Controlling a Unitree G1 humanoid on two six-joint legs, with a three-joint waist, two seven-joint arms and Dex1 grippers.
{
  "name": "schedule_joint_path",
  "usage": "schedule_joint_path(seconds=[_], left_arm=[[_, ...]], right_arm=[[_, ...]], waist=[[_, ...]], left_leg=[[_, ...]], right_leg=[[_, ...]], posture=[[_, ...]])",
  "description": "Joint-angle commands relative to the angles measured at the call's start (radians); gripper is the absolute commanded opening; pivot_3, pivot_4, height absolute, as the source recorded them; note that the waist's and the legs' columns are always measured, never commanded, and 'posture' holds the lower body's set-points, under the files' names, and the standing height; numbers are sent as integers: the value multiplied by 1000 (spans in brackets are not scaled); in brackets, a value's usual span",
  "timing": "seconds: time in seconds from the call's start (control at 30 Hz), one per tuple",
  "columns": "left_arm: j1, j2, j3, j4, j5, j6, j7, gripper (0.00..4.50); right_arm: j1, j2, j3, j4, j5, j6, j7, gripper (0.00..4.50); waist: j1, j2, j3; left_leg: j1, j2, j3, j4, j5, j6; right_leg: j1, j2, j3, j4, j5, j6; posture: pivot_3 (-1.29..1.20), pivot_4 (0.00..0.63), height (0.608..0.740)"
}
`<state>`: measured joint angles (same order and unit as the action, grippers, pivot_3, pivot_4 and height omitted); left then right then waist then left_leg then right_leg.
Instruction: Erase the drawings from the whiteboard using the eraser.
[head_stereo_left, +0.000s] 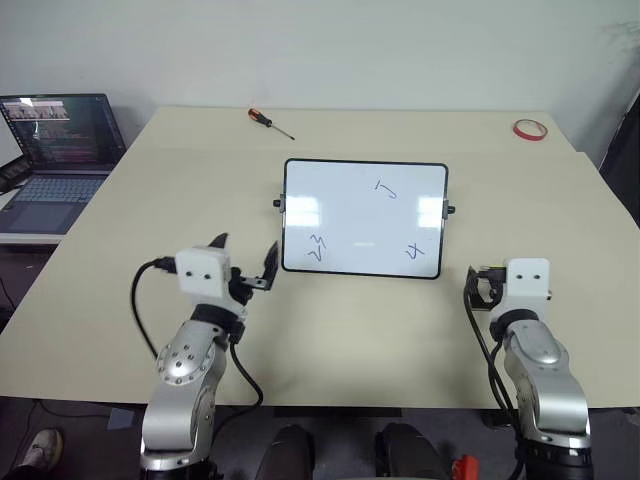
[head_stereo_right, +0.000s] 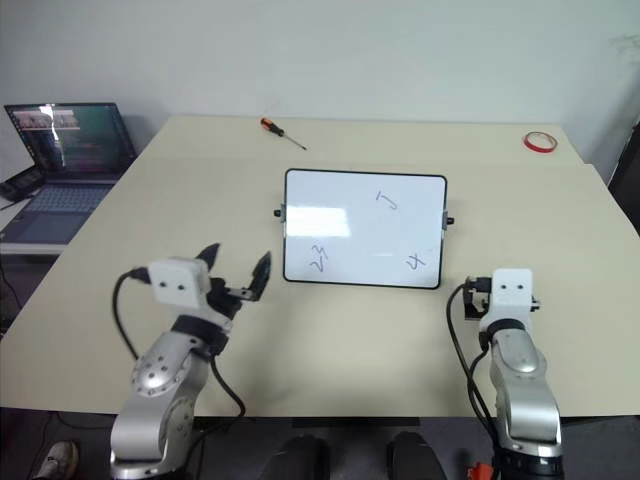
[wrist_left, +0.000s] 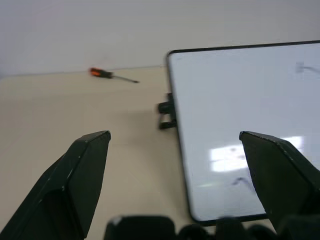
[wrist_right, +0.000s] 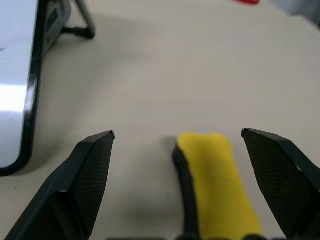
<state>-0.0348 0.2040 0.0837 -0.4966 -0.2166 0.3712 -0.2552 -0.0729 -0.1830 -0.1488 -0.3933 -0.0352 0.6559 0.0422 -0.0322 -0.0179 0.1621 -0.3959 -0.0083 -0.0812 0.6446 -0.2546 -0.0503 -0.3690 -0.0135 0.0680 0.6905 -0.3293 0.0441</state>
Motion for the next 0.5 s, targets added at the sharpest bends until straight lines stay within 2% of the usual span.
schedule_joint_path(seconds=[0.03,0.17,0.3,0.5], left_arm=[[-68,65,-50,-9,-71,44,-128,4500],[-171,164,-129,1,-155,85,-320,4500],[-246,209,-154,24,-213,100,-429,4500],[-270,268,-181,75,-260,82,-580,4500]], right_arm=[[-17,10,-22,-77,43,60,12,4458],[-12,17,-49,-133,104,130,39,4458],[-19,-1,-85,-150,120,168,35,4458],[-28,-10,-112,-163,138,199,34,4458]], waist=[[0,0,0],[0,0,0],[0,0,0],[-7,1,0]], left_leg=[[0,0,0,0,0,0],[-2,0,0,0,0,0],[-1,0,0,0,0,0],[-1,1,0,0,0,0]], right_leg=[[0,0,0,0,0,0],[-1,1,0,-1,0,0],[-1,1,0,-1,0,0],[-1,1,1,0,0,0]], posture=[[0,150,740],[0,150,740],[0,150,740],[0,150,740]])
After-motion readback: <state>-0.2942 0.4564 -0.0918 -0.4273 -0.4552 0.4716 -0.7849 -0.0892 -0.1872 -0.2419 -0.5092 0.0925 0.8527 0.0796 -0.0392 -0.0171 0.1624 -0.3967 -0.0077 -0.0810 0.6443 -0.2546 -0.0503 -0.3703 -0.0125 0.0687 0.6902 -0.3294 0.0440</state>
